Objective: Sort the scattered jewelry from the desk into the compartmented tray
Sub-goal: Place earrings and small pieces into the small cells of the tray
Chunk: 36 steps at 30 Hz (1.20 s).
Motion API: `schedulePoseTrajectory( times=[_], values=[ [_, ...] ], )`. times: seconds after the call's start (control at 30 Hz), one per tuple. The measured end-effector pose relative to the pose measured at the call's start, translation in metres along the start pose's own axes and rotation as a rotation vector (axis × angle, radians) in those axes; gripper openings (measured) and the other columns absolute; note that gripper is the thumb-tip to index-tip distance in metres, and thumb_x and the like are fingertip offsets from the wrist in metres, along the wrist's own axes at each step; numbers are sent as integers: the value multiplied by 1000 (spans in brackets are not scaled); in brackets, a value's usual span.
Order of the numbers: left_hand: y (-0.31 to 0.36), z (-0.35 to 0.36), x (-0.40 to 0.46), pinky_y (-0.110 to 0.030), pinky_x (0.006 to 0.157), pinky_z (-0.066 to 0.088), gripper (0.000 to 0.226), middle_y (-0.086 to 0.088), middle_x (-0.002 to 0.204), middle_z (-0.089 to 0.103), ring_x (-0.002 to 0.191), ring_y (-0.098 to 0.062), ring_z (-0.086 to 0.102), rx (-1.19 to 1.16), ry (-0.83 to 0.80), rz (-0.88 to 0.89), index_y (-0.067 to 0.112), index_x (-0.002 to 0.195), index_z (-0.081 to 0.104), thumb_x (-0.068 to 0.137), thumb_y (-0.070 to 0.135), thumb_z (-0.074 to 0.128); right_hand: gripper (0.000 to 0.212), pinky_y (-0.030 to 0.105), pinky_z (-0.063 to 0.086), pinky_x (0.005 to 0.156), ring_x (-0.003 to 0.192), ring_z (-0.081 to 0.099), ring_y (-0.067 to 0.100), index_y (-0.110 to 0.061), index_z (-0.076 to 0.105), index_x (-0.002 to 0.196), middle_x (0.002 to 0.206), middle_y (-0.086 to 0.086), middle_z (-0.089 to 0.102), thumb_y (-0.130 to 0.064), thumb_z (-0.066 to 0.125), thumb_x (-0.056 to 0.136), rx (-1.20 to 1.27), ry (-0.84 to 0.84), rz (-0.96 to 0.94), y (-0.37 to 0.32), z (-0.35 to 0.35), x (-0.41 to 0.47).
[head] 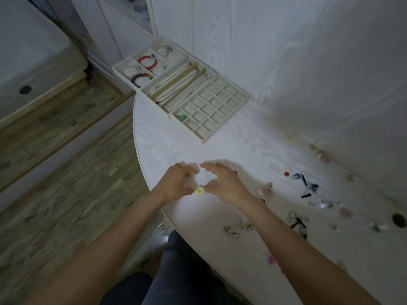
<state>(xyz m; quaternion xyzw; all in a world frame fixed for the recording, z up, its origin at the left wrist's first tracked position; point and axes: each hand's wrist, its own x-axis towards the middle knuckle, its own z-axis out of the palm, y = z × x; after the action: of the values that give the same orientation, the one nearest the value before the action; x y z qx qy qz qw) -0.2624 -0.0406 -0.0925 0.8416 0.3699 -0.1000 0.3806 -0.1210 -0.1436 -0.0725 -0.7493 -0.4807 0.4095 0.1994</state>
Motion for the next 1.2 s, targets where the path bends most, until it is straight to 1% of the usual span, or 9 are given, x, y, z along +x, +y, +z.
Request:
schedulePoseTrajectory(
  times=[0.13, 0.3, 0.43, 0.6, 0.7, 0.87, 1.0, 1.13, 1.2],
  values=[
    [2, 23, -12, -22, 88, 39, 45, -1, 105, 44, 100, -18, 48, -56, 119, -13, 21, 121, 60, 78, 20, 75, 55, 21, 39, 92, 113, 49, 18, -16, 46, 135, 123, 6, 51, -8, 64, 84, 3, -18, -6, 3, 18, -11],
    [19, 27, -19, -5, 60, 34, 10, 1, 73, 51, 73, -14, 51, -182, 204, 6, 6, 91, 72, 82, 7, 67, 23, 32, 50, 80, 88, 62, 22, -6, 57, 111, 99, 13, 67, -2, 56, 88, -3, 121, -13, -2, 25, -14],
    [24, 28, -21, -11, 64, 38, 8, -2, 84, 65, 80, -14, 59, -278, 221, -42, 8, 90, 69, 85, 6, 62, 15, 30, 49, 74, 82, 58, 21, -3, 55, 105, 98, 14, 65, -4, 56, 90, 9, 149, 1, -1, 25, -13],
    [30, 12, -18, -13, 72, 47, 2, -1, 83, 71, 79, -10, 64, -505, 276, -29, 17, 86, 68, 84, 16, 68, 13, 32, 50, 80, 86, 62, 23, -9, 54, 99, 84, 0, 59, -11, 62, 89, 346, 220, 75, -5, 11, -9],
    [34, -3, -13, -25, 79, 51, 9, -11, 86, 70, 75, -12, 65, -750, 257, -20, 17, 91, 68, 86, 10, 66, 9, 34, 57, 80, 88, 65, 29, -13, 63, 93, 92, 14, 64, -5, 63, 88, 568, 278, 61, -8, -1, -2],
    [39, -35, 1, -17, 76, 54, 20, -12, 91, 71, 79, -7, 68, -830, 221, 37, 9, 103, 65, 88, -3, 58, 12, 29, 56, 79, 88, 66, 26, -8, 68, 96, 96, 21, 66, -4, 67, 84, 816, 308, 48, -19, -21, 13],
    [44, -56, 19, -21, 88, 48, 36, -4, 91, 73, 90, -9, 68, -759, 166, 70, 10, 120, 55, 87, -7, 53, 9, 35, 56, 81, 91, 67, 25, -24, 66, 85, 93, 9, 69, -20, 73, 81, 639, 393, 65, -24, -32, 35],
    [47, -71, 36, -22, 94, 44, 53, -8, 100, 70, 97, -16, 65, -718, 86, 84, 14, 131, 39, 87, -13, 40, 6, 27, 55, 71, 72, 67, 17, -18, 64, 88, 80, -3, 65, -12, 64, 89, 508, 429, 76, -26, -46, 57],
    [41, -77, 45, -22, 92, 44, 55, -9, 107, 67, 103, -19, 62, -639, 75, 92, 12, 132, 40, 84, -16, 36, 7, 24, 51, 70, 74, 63, 11, -17, 68, 95, 82, -11, 63, -16, 64, 89, 421, 412, 73, -27, -51, 69]
  ],
)
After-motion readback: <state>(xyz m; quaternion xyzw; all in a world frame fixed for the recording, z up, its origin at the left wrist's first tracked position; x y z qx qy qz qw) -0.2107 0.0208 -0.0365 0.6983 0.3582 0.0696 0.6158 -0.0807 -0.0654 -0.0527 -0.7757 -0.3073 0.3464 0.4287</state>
